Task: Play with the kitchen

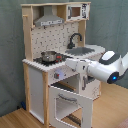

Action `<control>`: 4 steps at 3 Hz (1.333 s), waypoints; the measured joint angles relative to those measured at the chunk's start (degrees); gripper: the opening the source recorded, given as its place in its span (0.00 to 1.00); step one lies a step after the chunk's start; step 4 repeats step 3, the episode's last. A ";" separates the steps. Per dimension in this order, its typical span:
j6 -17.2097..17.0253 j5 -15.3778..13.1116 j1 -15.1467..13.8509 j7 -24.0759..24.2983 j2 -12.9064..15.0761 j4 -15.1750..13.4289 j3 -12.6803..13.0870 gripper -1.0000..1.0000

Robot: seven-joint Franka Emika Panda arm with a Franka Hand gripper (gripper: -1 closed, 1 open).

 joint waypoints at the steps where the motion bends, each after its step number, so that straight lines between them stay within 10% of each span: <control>1: -2.93 3.06 0.00 0.90 1.62 -3.89 1.84 1.00; 3: -7.30 5.10 0.00 4.25 5.45 -12.56 4.95 1.00; 4: -7.30 5.10 0.00 4.25 5.45 -12.56 4.95 1.00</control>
